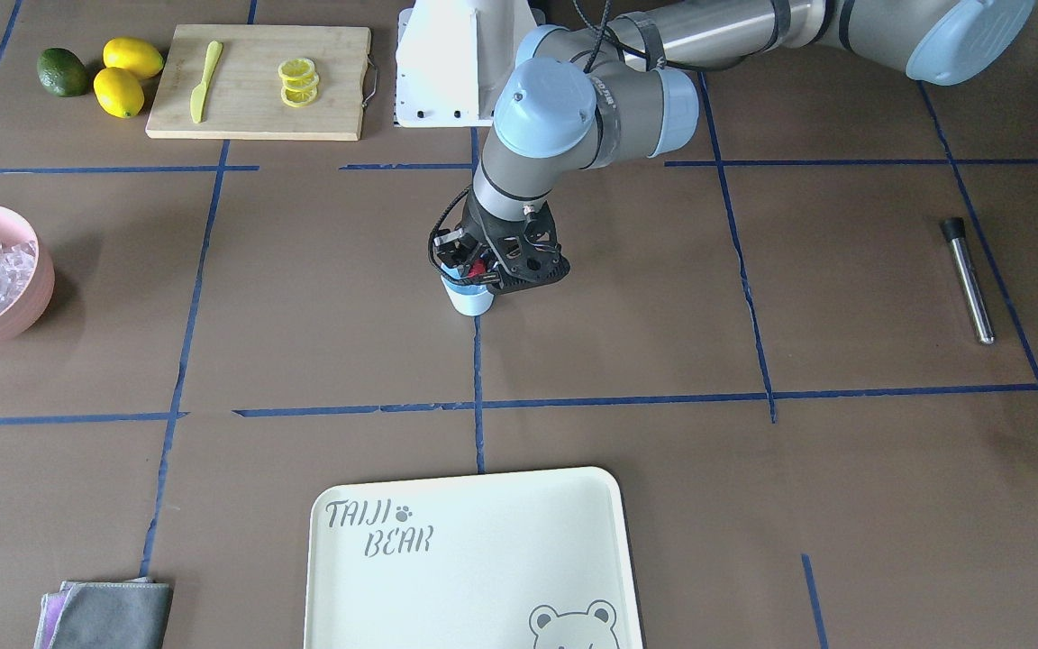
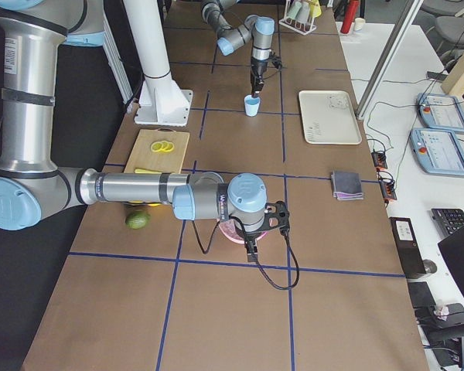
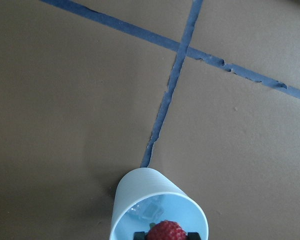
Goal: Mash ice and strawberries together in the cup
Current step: 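Lower the left gripper and release the strawberry into the cup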
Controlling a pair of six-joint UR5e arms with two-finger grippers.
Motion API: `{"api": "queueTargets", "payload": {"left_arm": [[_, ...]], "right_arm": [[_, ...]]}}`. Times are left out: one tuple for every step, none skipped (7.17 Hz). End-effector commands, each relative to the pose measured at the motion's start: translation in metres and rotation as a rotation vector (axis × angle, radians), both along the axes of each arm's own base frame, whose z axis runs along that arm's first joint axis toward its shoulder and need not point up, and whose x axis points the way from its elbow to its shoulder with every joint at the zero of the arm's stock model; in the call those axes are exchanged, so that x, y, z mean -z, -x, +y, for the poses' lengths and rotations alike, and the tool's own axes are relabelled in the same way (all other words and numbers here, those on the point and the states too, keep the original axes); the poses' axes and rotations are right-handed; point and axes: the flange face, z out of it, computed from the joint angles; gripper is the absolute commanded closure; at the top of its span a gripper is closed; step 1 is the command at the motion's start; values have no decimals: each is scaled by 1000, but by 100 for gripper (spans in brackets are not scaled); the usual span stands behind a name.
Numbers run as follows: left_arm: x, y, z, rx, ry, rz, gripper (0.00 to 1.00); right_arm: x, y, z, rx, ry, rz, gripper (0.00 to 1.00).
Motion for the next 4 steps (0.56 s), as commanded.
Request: {"api": "queueTargets", "payload": {"left_arm": [[3, 1, 1, -3, -20, 22, 30], [3, 1, 1, -4, -21, 22, 8], [0, 1, 1, -4, -21, 18, 0], [-1, 1, 1, -4, -20, 17, 0]], "right_arm": [[0, 0, 0, 0, 0, 0, 1], [1, 0, -1, 0, -1, 0, 1], [1, 0, -1, 0, -1, 0, 1], [1, 0, -1, 0, -1, 0, 1]]}}
